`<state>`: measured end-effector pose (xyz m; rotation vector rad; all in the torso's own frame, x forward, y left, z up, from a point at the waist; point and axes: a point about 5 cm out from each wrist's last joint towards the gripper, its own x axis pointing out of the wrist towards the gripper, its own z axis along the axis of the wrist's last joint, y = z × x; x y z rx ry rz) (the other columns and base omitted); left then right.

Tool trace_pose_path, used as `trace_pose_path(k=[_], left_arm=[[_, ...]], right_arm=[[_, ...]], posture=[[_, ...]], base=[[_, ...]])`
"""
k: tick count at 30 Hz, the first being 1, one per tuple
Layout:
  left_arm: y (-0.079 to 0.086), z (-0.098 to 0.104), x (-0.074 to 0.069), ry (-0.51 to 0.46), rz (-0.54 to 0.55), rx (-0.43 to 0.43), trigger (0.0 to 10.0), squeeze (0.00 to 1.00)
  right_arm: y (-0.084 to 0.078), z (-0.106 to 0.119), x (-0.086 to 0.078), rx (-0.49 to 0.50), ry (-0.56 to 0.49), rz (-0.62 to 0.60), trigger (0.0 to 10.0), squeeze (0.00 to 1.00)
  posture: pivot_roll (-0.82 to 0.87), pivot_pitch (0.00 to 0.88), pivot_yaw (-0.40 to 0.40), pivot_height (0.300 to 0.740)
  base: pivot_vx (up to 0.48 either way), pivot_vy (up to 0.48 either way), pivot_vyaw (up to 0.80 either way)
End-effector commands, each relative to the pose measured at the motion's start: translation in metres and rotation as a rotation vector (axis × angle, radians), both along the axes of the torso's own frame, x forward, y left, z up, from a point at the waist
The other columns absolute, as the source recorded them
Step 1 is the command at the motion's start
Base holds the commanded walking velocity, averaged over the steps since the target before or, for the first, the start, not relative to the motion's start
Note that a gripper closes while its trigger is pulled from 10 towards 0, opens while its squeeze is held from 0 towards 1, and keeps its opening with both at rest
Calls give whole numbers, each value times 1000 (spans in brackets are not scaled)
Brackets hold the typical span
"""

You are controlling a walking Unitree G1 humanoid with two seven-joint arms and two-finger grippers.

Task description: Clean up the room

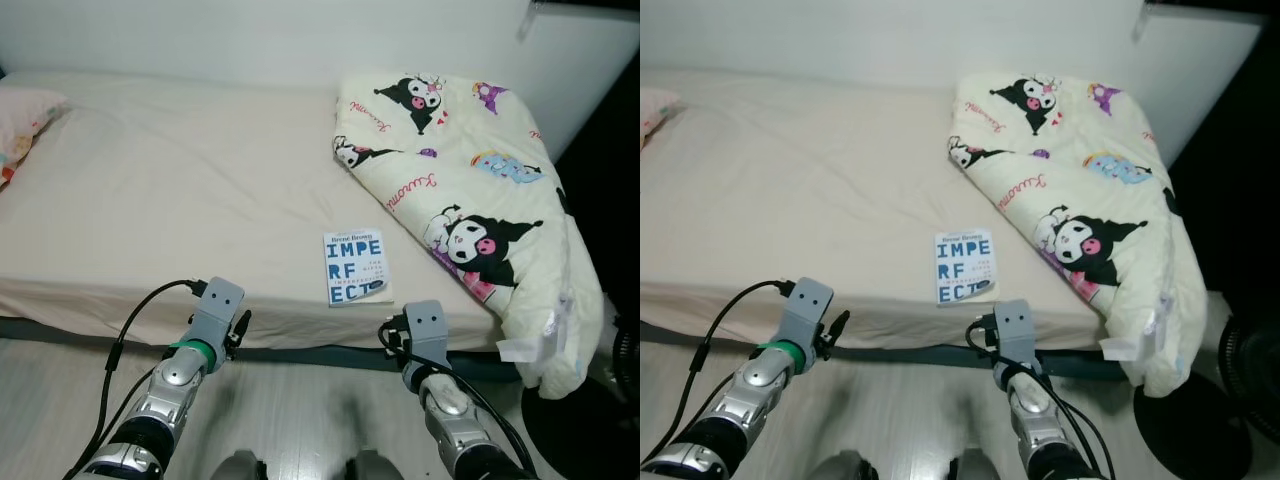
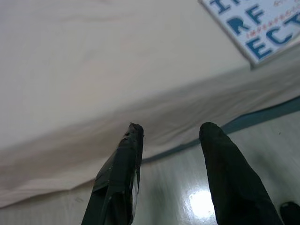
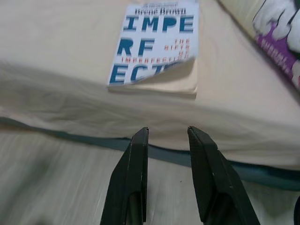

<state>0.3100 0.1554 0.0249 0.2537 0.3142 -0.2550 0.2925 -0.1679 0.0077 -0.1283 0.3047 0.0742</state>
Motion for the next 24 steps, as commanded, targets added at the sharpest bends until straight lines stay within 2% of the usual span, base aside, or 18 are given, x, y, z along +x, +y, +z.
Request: trace_pose_path(k=[1, 21, 24], left_arm=[[2, -7, -6, 28, 8, 2, 10000, 0], [4, -8, -7, 29, 5, 9, 10000, 0], [5, -7, -7, 25, 6, 11, 10000, 0]], right_arm=[[-1, -6, -6, 6, 27, -9, 10000, 0], [1, -5, -5, 14, 23, -1, 10000, 0], [2, 2, 2, 47, -6, 3, 10000, 0]], posture=[[3, 54, 70, 620], [8, 52, 73, 575], [13, 56, 75, 570]], base=[[0, 0, 0], [0, 0, 0], [0, 0, 0]])
